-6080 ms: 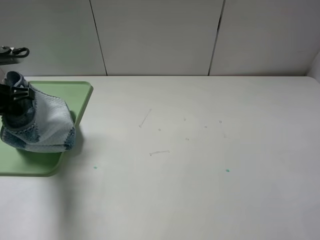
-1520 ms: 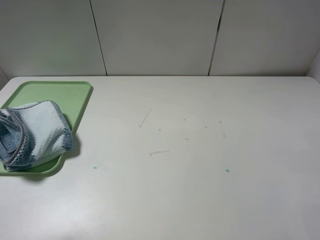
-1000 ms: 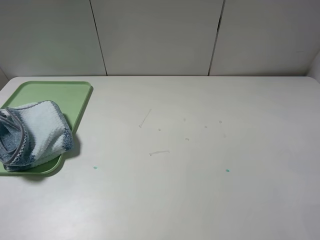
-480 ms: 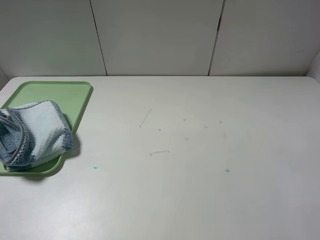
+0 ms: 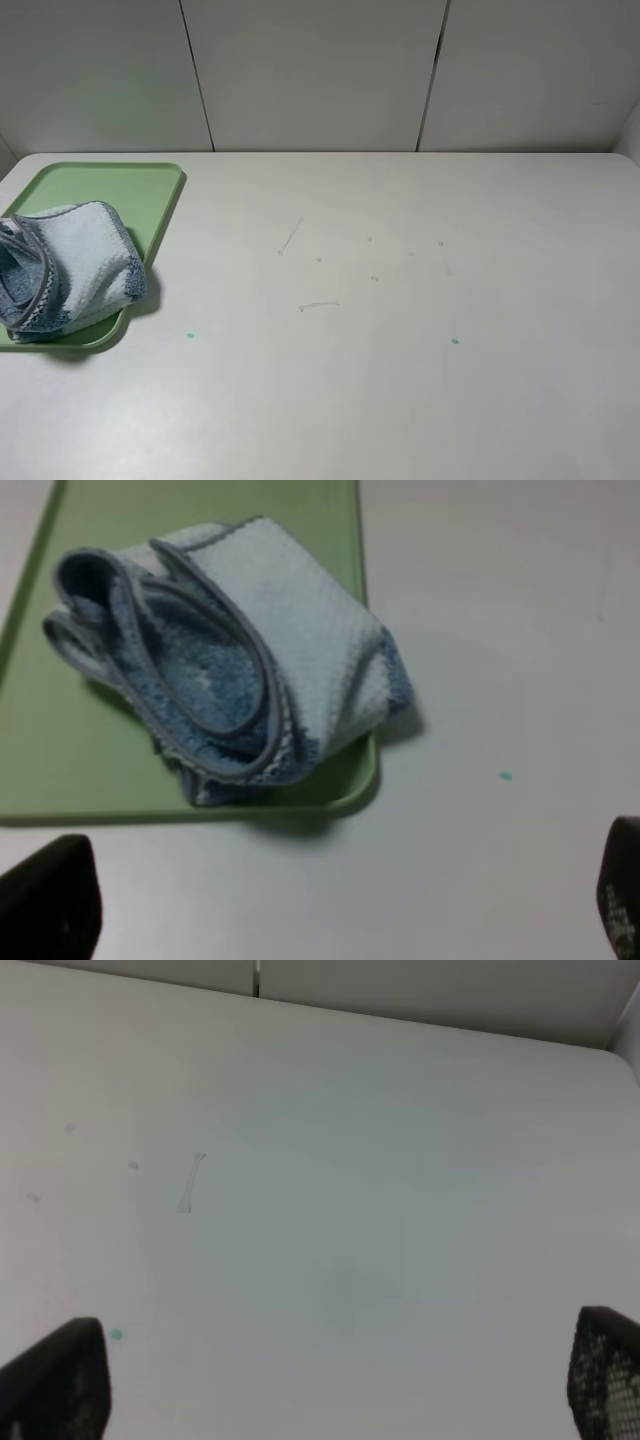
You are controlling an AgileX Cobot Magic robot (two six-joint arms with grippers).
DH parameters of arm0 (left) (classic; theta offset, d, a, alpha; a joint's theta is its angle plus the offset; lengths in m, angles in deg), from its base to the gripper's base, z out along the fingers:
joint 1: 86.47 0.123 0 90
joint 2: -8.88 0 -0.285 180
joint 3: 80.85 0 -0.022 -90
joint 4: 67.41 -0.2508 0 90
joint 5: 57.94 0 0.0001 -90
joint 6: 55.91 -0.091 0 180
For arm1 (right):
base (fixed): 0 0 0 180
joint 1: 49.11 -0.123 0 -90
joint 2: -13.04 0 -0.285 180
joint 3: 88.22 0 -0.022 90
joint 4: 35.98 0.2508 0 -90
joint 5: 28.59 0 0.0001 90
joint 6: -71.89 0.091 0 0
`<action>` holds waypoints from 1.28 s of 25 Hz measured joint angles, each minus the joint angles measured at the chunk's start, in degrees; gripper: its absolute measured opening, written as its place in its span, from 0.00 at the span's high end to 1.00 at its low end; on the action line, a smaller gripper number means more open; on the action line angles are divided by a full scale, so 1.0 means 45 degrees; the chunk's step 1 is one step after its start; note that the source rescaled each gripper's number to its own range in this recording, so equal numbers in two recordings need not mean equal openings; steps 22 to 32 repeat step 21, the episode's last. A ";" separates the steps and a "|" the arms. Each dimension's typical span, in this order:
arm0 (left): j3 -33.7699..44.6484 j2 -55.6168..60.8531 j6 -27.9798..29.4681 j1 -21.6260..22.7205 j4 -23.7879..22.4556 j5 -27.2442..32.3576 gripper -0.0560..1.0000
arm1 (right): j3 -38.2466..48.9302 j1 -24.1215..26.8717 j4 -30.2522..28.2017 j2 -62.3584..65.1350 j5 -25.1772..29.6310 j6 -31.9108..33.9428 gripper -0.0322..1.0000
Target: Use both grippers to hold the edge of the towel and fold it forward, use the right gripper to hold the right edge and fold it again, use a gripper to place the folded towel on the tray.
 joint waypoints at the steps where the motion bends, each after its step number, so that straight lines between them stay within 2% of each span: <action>1: 0.0000 0.0000 0.0000 -0.0275 0.0000 0.0000 0.00 | 0.0000 0.0000 0.0000 0.0000 0.0000 0.0000 0.00; 4: 0.0000 0.0000 0.0000 -0.0921 0.0000 0.0000 0.00 | 0.0000 0.0000 0.0000 0.0000 0.0000 0.0000 0.00; 7: 0.0000 0.0000 0.0000 -0.1162 0.0013 0.0000 0.00 | 0.0000 0.0000 0.0000 0.0000 0.0000 0.0000 0.00; 32: 0.0000 0.0000 0.0000 -0.1162 0.0064 -0.0005 0.00 | 0.0000 0.0000 0.0000 0.0000 -0.0013 0.0000 0.00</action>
